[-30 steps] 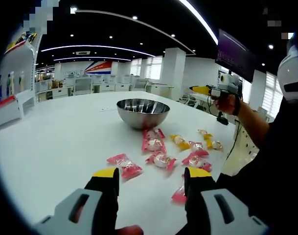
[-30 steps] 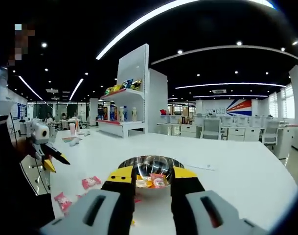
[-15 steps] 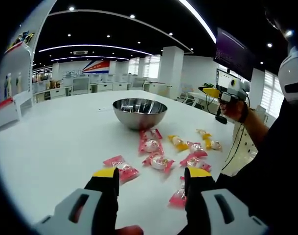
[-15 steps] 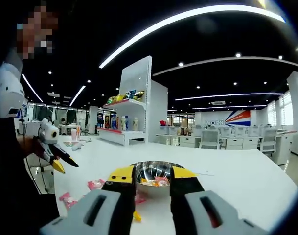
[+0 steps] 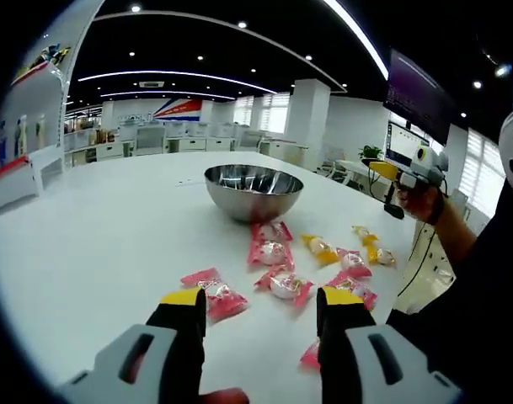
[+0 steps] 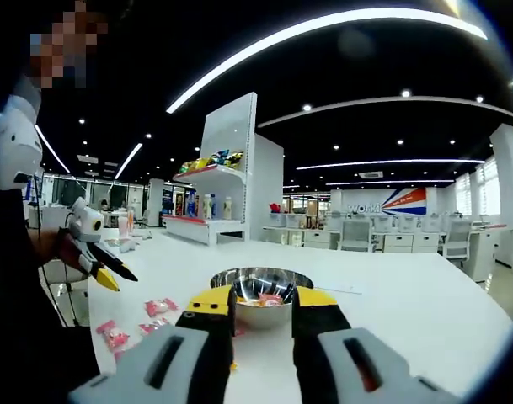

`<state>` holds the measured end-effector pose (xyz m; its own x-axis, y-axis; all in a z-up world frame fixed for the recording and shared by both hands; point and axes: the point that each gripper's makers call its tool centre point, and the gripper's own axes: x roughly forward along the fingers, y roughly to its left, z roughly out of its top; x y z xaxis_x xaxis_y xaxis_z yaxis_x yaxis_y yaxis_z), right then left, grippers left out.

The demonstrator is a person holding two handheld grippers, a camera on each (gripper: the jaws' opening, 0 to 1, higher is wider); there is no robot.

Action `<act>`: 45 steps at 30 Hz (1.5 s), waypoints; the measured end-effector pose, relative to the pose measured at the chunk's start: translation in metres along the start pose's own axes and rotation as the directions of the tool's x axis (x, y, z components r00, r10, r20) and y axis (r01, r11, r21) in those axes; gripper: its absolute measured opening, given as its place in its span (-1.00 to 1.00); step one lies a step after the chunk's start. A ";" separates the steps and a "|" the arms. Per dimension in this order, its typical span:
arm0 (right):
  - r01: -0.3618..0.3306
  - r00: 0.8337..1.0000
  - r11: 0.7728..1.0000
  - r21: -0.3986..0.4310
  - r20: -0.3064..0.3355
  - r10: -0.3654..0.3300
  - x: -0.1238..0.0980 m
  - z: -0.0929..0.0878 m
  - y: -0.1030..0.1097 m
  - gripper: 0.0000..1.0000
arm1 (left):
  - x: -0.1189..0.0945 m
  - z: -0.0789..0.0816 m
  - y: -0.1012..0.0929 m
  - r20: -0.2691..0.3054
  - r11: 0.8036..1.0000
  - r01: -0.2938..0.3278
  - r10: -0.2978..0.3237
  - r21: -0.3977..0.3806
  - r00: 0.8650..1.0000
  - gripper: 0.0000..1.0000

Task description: Pick up the marshmallows scattered on the table and place them into the bowl on the table

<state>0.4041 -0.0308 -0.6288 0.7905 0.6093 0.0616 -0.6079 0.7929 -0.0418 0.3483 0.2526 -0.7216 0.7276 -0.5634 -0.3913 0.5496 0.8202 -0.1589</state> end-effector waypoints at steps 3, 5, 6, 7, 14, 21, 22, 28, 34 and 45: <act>-0.001 1.000 1.000 0.003 0.004 0.001 -0.001 -0.001 0.000 -0.46 | 0.006 0.001 0.004 -0.007 1.000 -0.018 0.018 0.005 1.000 0.02; 0.004 1.000 1.000 0.006 0.003 -0.004 -0.003 -0.002 -0.003 -0.46 | 0.011 -0.001 0.008 -0.016 1.000 -0.030 0.030 0.003 0.999 0.01; 0.007 1.000 1.000 0.009 0.003 -0.007 -0.004 -0.002 -0.004 -0.46 | 0.012 -0.002 0.009 -0.020 1.000 -0.031 0.031 0.002 0.999 0.00; 0.013 1.000 1.000 0.014 0.002 -0.013 -0.006 -0.003 -0.006 -0.46 | 0.014 -0.003 0.011 -0.027 0.999 -0.034 0.034 -0.001 0.999 0.00; 0.001 1.000 1.000 0.022 -0.017 -0.001 -0.013 -0.009 -0.006 -0.47 | 0.027 -0.009 0.020 -0.063 0.998 -0.057 0.057 -0.006 0.996 -0.02; -0.101 0.992 0.995 -0.004 -0.081 0.101 -0.019 -0.023 0.014 -0.47 | 0.039 -0.014 0.031 -0.091 0.996 -0.084 0.082 -0.011 0.992 -0.05; -0.118 0.989 0.993 -0.011 -0.093 0.116 -0.020 -0.025 0.017 -0.47 | 0.040 -0.014 0.032 -0.094 0.996 -0.087 0.085 -0.012 0.992 -0.05; -0.207 0.966 0.977 -0.044 -0.166 0.197 -0.025 -0.038 0.034 -0.47 | 0.050 -0.019 0.038 -0.116 0.994 -0.105 0.102 -0.020 0.988 -0.06; -0.239 0.955 0.969 -0.056 -0.196 0.224 -0.030 -0.044 0.040 -0.47 | 0.055 -0.027 0.045 -0.141 0.991 -0.132 0.127 -0.027 0.982 -0.08; -0.220 0.959 0.974 -0.046 -0.192 0.207 -0.032 -0.045 0.037 -0.48 | 0.061 -0.030 0.047 -0.157 0.982 -0.188 0.185 -0.004 0.970 -0.15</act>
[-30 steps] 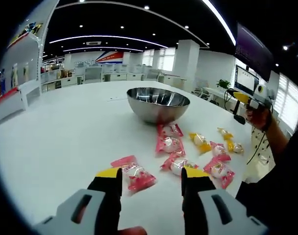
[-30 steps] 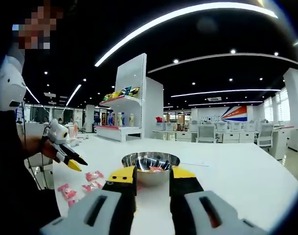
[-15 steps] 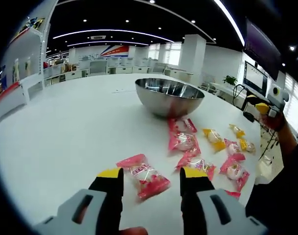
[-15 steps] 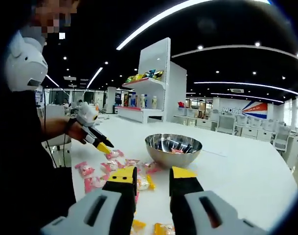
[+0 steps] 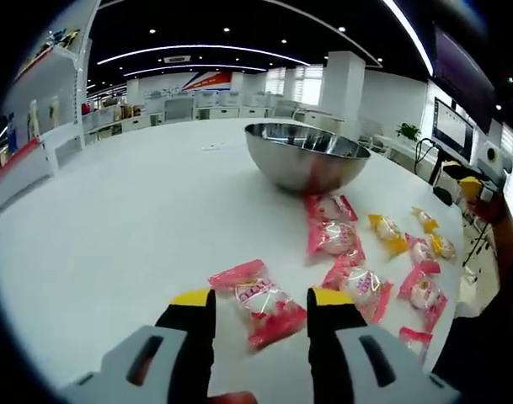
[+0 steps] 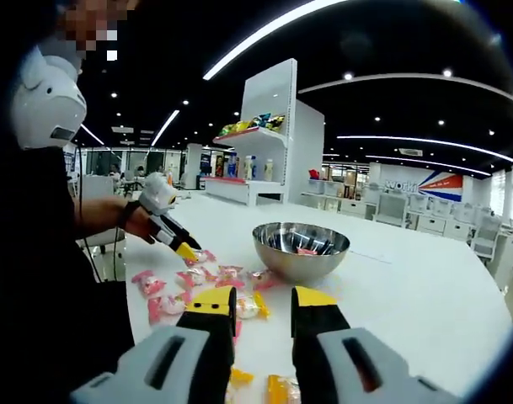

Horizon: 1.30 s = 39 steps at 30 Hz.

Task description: Pick up the marshmallows scattered on the table and place them into the bowl on the table

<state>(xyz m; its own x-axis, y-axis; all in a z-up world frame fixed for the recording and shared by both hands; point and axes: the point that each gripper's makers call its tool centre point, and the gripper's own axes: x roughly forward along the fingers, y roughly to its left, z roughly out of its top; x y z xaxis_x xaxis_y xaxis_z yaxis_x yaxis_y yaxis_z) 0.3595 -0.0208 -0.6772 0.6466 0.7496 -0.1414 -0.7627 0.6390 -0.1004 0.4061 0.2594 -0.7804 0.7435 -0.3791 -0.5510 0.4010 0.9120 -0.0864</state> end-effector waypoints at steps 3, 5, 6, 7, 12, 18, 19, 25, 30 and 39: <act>-0.003 1.000 1.000 -0.001 -0.002 0.003 0.000 -0.001 0.000 -0.48 | 0.003 -0.002 -0.001 -0.008 0.999 -0.022 0.022 0.027 1.000 -0.16; 0.006 1.000 1.000 0.003 -0.005 -0.006 0.000 -0.002 -0.002 -0.48 | 0.006 -0.004 -0.004 -0.016 0.998 -0.032 0.033 0.052 0.999 -0.16; 0.008 1.000 1.000 0.006 -0.003 -0.008 0.000 -0.003 -0.003 -0.48 | 0.007 -0.005 -0.006 -0.020 0.998 -0.033 0.034 0.058 0.999 -0.15; 0.011 1.000 1.000 0.010 -0.001 -0.011 0.000 -0.003 -0.003 -0.48 | 0.009 -0.006 -0.007 -0.022 0.998 -0.033 0.034 0.061 0.999 -0.15; 0.017 1.000 1.000 0.019 -0.006 -0.017 -0.001 -0.006 -0.006 -0.49 | 0.016 -0.005 -0.004 -0.021 0.995 -0.059 0.061 0.084 0.998 -0.17; 0.031 1.000 0.999 0.033 0.002 -0.031 -0.002 -0.007 -0.012 -0.49 | 0.018 -0.001 0.002 -0.005 0.985 -0.095 0.097 0.142 0.995 -0.33; 0.034 0.999 0.999 0.038 0.003 -0.034 -0.002 -0.007 -0.013 -0.50 | 0.017 0.000 0.002 -0.003 0.984 -0.096 0.098 0.150 0.995 -0.35; 0.038 0.999 0.998 0.054 -0.003 -0.038 0.000 -0.012 -0.015 -0.50 | 0.016 0.000 0.000 0.003 0.983 -0.072 0.073 0.171 0.997 -0.52; 0.031 1.000 0.998 0.055 -0.003 -0.031 0.003 -0.011 -0.014 -0.51 | 0.012 0.003 0.004 0.015 0.983 -0.065 0.064 0.173 0.998 -0.55; 0.032 0.999 0.998 0.052 -0.016 -0.031 0.003 -0.013 -0.013 -0.51 | 0.010 0.011 0.000 0.040 0.991 -0.027 0.022 0.135 0.999 -0.54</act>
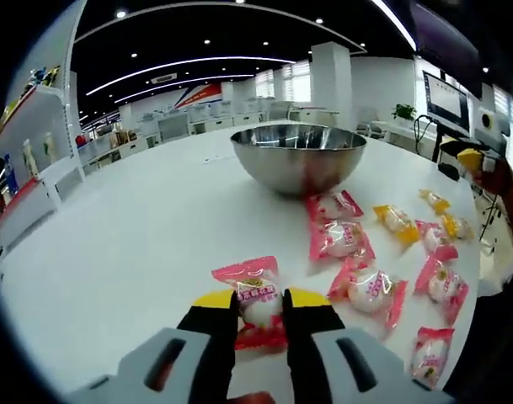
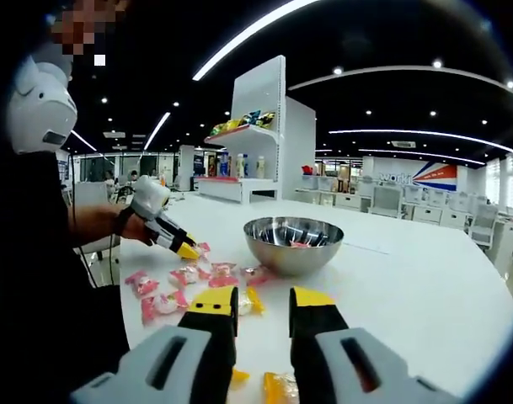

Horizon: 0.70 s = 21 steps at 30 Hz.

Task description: Pick up the marshmallows scattered on the table and place them into the bowl on the table

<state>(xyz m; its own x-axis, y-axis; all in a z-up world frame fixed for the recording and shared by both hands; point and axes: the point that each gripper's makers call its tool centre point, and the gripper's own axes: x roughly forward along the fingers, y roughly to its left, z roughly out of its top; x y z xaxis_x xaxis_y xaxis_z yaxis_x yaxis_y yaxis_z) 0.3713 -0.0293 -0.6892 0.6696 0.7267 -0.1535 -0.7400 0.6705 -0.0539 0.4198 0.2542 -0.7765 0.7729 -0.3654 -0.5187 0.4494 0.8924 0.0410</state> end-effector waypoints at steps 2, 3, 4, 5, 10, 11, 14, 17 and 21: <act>0.000 1.000 1.000 0.001 -0.010 0.000 0.000 -0.003 0.001 -0.51 | 0.000 0.004 0.000 0.008 1.000 0.013 -0.013 -0.008 1.000 -0.54; -0.001 1.000 1.000 0.000 -0.015 0.001 0.000 -0.004 0.001 -0.51 | 0.000 0.006 -0.001 0.010 1.000 0.019 -0.018 -0.011 1.000 -0.54; -0.004 1.000 1.000 -0.001 -0.023 0.004 0.000 -0.007 0.003 -0.51 | 0.000 0.009 -0.001 0.015 0.999 0.029 -0.029 -0.015 0.999 -0.54; -0.007 1.000 1.000 -0.005 -0.031 0.007 0.000 -0.008 0.004 -0.51 | -0.001 0.012 -0.002 0.021 0.999 0.038 -0.038 -0.018 0.999 -0.54; -0.024 0.998 1.000 -0.021 -0.062 0.022 -0.001 -0.014 0.009 -0.51 | -0.001 0.032 -0.006 0.045 0.997 0.077 -0.076 -0.014 0.996 -0.54; -0.025 0.998 0.999 -0.022 -0.064 0.023 -0.001 -0.015 0.009 -0.51 | -0.002 0.037 -0.008 0.051 0.996 0.090 -0.089 -0.011 0.995 -0.54; -0.025 0.997 1.000 -0.019 -0.069 0.023 -0.001 -0.017 0.009 -0.51 | -0.002 0.049 -0.012 0.064 0.994 0.113 -0.112 -0.004 0.992 -0.54; -0.025 0.997 1.000 -0.018 -0.072 0.024 -0.002 -0.018 0.010 -0.51 | -0.002 0.060 -0.013 0.073 0.992 0.122 -0.123 0.009 0.990 -0.54; -0.025 0.997 1.000 -0.017 -0.075 0.024 -0.003 -0.019 0.011 -0.51 | -0.003 0.074 -0.014 0.085 0.991 0.131 -0.133 0.030 0.987 -0.54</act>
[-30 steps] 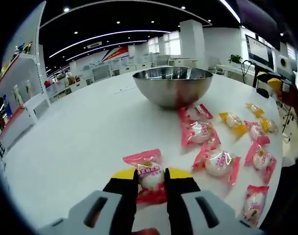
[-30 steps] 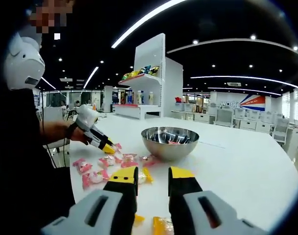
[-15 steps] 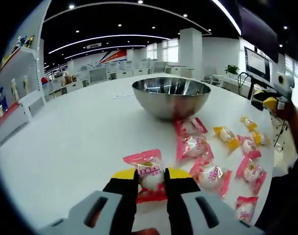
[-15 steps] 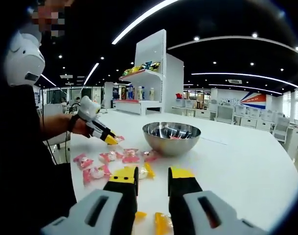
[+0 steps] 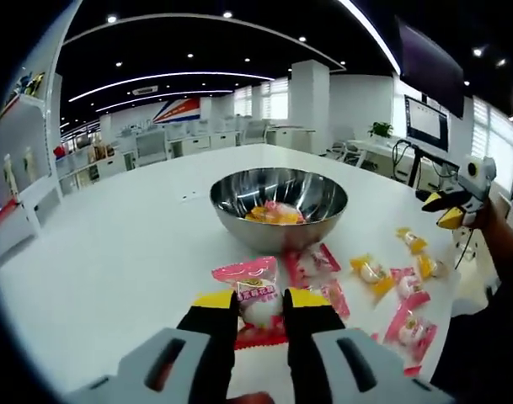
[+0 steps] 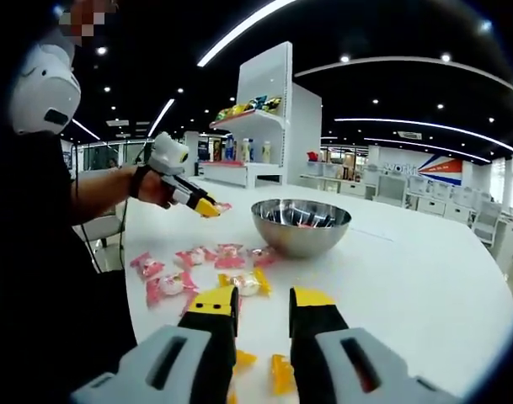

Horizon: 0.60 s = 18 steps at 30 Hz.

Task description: Pick up the marshmallows scattered on the table and place them into the bowl on the table

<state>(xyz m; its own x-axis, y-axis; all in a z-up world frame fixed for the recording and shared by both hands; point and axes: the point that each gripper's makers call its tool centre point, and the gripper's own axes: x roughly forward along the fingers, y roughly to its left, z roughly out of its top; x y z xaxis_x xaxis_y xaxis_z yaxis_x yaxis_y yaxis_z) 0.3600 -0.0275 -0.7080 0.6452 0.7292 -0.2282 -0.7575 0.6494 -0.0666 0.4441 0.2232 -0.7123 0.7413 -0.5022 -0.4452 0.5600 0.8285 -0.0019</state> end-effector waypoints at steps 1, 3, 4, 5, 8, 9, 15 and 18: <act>0.001 1.000 1.000 0.001 -0.001 -0.001 0.000 -0.001 0.000 -0.51 | 0.000 0.003 0.000 0.002 1.000 0.002 -0.002 0.004 1.000 -0.54; 0.002 1.000 1.000 0.004 -0.004 -0.002 0.000 -0.002 0.000 -0.51 | 0.000 0.007 -0.001 0.005 1.000 0.005 -0.005 0.010 1.000 -0.54; 0.002 1.000 1.000 0.004 -0.005 -0.002 0.000 -0.003 0.000 -0.51 | 0.001 0.014 -0.002 0.010 1.000 0.011 -0.011 0.018 1.000 -0.54; 0.001 1.000 1.000 0.004 -0.006 -0.001 0.000 -0.003 0.000 -0.51 | 0.001 0.017 -0.003 0.013 1.000 0.015 -0.016 0.025 1.000 -0.54; 0.000 1.000 1.000 0.006 -0.006 0.000 0.000 -0.003 0.001 -0.51 | 0.003 0.027 -0.005 0.018 0.999 0.022 -0.023 0.043 1.000 -0.54; 0.000 1.000 1.000 0.006 -0.006 0.000 0.000 -0.004 0.001 -0.51 | 0.004 0.030 -0.006 0.020 0.999 0.023 -0.024 0.047 1.000 -0.54; 0.001 1.000 1.000 0.011 -0.013 -0.001 -0.002 -0.007 0.001 -0.51 | 0.009 0.043 -0.006 0.031 0.998 0.033 -0.035 0.054 0.999 -0.54; 0.001 1.000 1.000 0.015 -0.020 -0.001 -0.002 -0.009 0.001 -0.51 | 0.012 0.048 -0.008 0.035 0.998 0.042 -0.044 0.053 0.998 -0.54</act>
<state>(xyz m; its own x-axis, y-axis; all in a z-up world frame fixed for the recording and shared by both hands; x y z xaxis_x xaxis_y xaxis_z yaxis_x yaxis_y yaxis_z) 0.3570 -0.0307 -0.7162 0.6438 0.7242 -0.2472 -0.7552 0.6535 -0.0522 0.4661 0.1985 -0.6746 0.7284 -0.5467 -0.4129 0.6098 0.7921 0.0269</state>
